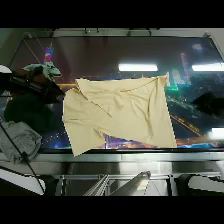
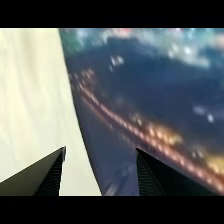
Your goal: Fold the shirts.
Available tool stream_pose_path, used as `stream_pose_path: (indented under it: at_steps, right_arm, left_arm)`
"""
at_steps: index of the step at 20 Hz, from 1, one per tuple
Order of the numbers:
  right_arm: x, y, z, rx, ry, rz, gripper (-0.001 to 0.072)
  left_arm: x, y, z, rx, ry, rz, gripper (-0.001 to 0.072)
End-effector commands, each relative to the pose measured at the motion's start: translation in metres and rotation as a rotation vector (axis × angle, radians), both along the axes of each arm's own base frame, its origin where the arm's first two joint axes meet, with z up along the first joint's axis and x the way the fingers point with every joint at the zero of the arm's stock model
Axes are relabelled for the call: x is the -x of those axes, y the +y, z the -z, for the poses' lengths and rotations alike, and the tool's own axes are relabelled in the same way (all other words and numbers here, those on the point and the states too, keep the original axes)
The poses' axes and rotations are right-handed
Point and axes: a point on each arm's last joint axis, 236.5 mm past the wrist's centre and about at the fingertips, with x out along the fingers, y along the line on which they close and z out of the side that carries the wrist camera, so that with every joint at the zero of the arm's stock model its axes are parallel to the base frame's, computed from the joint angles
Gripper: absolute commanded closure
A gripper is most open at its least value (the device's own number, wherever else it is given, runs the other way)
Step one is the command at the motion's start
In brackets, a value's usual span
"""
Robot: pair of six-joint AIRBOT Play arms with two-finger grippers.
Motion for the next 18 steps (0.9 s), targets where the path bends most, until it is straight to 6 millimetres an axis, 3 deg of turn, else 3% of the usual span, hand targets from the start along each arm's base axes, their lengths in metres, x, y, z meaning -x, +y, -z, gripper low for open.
stream_pose_path:
  at_steps: [1,3,5,9,10,12,16,17,18]
  right_arm:
    - [0.079,0.039,0.050,-0.101,0.205,-0.060,0.0195]
    - [0.090,0.064,0.067,-0.130,0.228,-0.097,0.0197]
    - [0.096,0.089,0.073,-0.162,0.247,-0.153,0.0251]
    - [0.088,0.133,0.075,-0.172,0.239,-0.260,0.0253]
    - [0.083,0.142,0.075,-0.174,0.223,-0.272,0.0325]
    - [0.073,0.155,0.069,-0.198,0.169,-0.292,0.0624]
    - [0.056,0.152,0.059,-0.199,0.123,-0.277,0.0693]
    - [0.054,0.151,0.057,-0.196,0.113,-0.277,0.0693]
    - [0.050,0.152,0.054,-0.202,0.101,-0.268,0.0693]
  left_arm:
    - [0.060,0.003,0.047,-0.123,0.089,0.017,0.0126]
    - [0.073,0.001,0.060,-0.125,0.111,-0.007,0.0126]
    - [0.079,0.001,0.071,-0.135,0.118,-0.018,0.0126]
    - [0.072,0.006,0.090,-0.182,0.085,-0.074,0.0126]
    - [0.072,0.008,0.093,-0.194,0.081,-0.078,0.0126]
    - [0.076,0.017,0.100,-0.237,0.081,-0.057,0.0126]
    - [0.066,0.022,0.106,-0.269,0.044,-0.081,0.0127]
    - [0.062,0.022,0.108,-0.279,0.030,-0.086,0.0157]
    - [0.059,0.020,0.110,-0.283,0.018,-0.087,0.0299]
